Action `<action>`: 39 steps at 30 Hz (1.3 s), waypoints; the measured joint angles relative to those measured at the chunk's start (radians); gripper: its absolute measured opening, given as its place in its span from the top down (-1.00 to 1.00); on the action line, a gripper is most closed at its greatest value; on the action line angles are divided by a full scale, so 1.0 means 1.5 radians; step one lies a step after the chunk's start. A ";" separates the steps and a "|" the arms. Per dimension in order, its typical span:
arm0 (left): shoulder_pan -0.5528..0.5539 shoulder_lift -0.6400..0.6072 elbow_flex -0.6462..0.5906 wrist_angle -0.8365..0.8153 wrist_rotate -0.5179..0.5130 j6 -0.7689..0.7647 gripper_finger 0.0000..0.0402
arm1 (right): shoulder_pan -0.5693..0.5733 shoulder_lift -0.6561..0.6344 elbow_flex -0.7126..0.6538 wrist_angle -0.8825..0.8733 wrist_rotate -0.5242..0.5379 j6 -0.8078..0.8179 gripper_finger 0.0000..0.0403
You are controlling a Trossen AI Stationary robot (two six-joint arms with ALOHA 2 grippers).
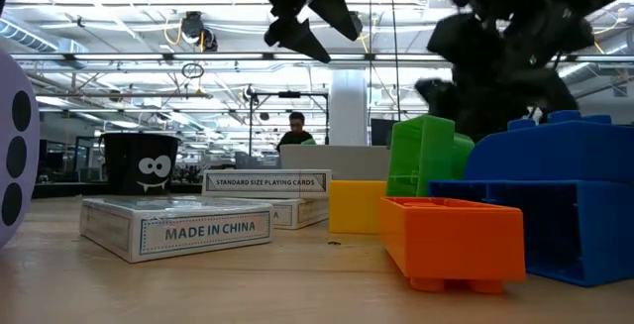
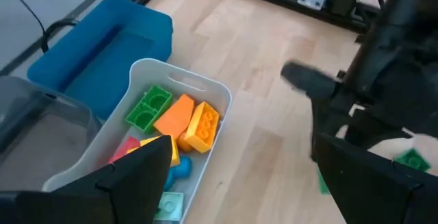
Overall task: Pick & Place Toys
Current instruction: Put the dark green game piece into the gray bin
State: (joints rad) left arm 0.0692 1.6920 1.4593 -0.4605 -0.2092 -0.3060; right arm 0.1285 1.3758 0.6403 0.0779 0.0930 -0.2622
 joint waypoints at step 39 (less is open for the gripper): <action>-0.026 0.097 0.000 0.275 0.053 -0.049 -0.44 | 0.121 -0.072 -0.001 0.264 0.621 -0.252 0.30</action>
State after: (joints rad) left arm 0.0303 1.8381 1.4590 -0.0483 -0.1291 -0.3798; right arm 0.3099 1.2678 0.6392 0.4745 1.0241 -0.6409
